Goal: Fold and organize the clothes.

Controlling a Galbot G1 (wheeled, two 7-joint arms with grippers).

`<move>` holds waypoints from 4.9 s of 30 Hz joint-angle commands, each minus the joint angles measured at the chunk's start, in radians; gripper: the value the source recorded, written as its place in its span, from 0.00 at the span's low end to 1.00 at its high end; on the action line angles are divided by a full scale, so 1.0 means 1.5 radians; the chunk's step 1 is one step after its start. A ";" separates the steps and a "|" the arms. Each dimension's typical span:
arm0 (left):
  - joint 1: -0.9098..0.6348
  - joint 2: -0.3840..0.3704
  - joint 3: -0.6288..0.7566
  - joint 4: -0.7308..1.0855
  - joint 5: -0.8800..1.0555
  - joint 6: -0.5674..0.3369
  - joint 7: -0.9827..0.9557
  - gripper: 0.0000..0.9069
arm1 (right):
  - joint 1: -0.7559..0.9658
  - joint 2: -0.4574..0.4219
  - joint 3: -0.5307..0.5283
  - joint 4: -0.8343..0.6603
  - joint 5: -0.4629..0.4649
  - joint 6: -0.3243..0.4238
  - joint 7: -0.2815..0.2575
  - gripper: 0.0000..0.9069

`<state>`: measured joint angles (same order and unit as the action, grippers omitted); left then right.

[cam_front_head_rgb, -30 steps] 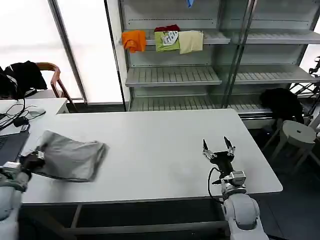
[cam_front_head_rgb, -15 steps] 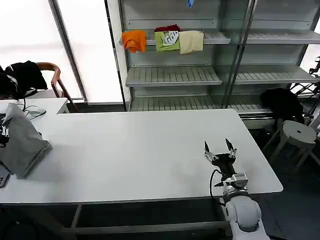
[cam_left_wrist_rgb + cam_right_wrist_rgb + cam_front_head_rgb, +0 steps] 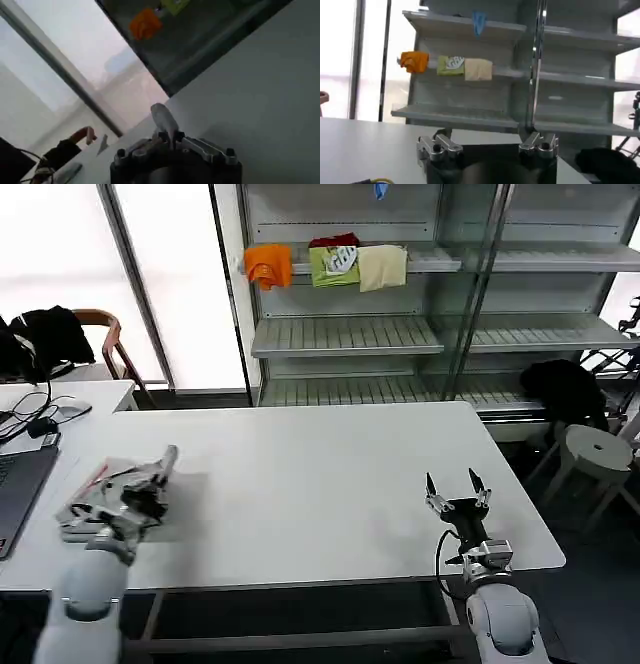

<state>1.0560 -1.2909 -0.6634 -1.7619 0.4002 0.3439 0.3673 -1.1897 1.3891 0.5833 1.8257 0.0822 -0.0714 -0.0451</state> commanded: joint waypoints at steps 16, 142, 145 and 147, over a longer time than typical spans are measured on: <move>-0.158 -0.199 0.268 0.065 -0.279 0.078 -0.327 1.00 | 0.037 0.062 -0.071 0.009 -0.026 -0.107 -0.038 1.00; 0.057 -0.035 -0.107 -0.060 -0.537 0.094 -0.281 1.00 | 0.222 0.173 -0.256 -0.172 0.007 -0.282 -0.144 1.00; 0.057 -0.034 -0.108 -0.057 -0.539 0.094 -0.281 1.00 | 0.232 0.179 -0.263 -0.206 -0.036 -0.289 -0.157 1.00; 0.057 -0.034 -0.108 -0.055 -0.541 0.094 -0.281 1.00 | 0.239 0.179 -0.266 -0.224 -0.052 -0.305 -0.154 1.00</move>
<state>1.1395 -1.3431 -0.8251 -1.8494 -0.4066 0.4854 -0.0544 -0.8498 1.6092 0.1995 1.5789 0.2064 -0.4883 -0.2420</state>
